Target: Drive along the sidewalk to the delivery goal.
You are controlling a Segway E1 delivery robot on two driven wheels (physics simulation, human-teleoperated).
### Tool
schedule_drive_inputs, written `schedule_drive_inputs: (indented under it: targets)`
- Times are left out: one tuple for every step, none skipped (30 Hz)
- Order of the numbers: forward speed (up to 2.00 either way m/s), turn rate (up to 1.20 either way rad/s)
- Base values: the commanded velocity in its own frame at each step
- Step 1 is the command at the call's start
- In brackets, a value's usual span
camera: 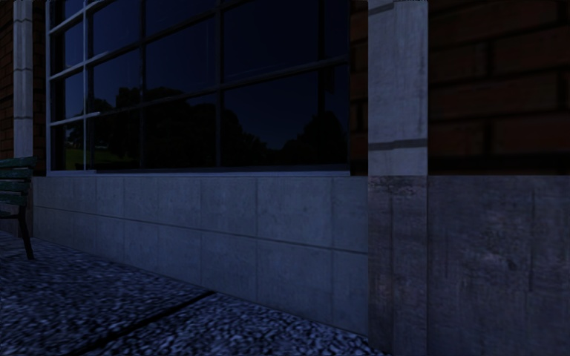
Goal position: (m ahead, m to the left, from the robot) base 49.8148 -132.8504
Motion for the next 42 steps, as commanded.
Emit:
schedule_drive_inputs:
  targets:
    - [-0.14, -0.24]
    - [-0.48, -0.41]
    - [-0.76, -0.50]
    - [-0.76, -0.50]
    - [-0.94, -0.53]
    - [-1.05, -0.54]
    - [-1.07, -0.54]
    - [-1.07, -0.54]
    - [-1.08, -0.54]
    - [-1.09, -0.56]
    - [-1.09, -0.62]
    - [-1.09, -0.62]
    - [-1.09, -0.66]
    - [-1.09, -0.68]
    - [-1.09, -0.68]
    - [-1.09, -0.69]
    - [-1.09, -0.69]
    - [-1.09, -0.69]
    - [-1.09, -0.69]
    - [-1.09, -0.69]
    - [-1.08, -0.69]
    - [-1.08, -0.69]
    - [-1.08, -0.69]
    - [-1.07, -0.69]
    - [-1.07, -0.69]
    - [-1.07, -0.69]
    - [-1.07, -0.69]
    - [-1.04, -0.69]
    - [-1.01, -0.69]
    - [-1.01, -0.69]
    - [-0.86, -0.69]
    - [-0.70, -0.69]
    - [-0.56, -0.62]
    - [-0.56, -0.62]
    - [-0.15, 0.00]
    - [0.00, 0.00]
    - [0.00, 0.00]
    - [0.00, 0.00]
    - [0.00, 0.00]
    - [0.00, 0.00]
    - [0.00, 0.00]
    - [0.00, 0.00]
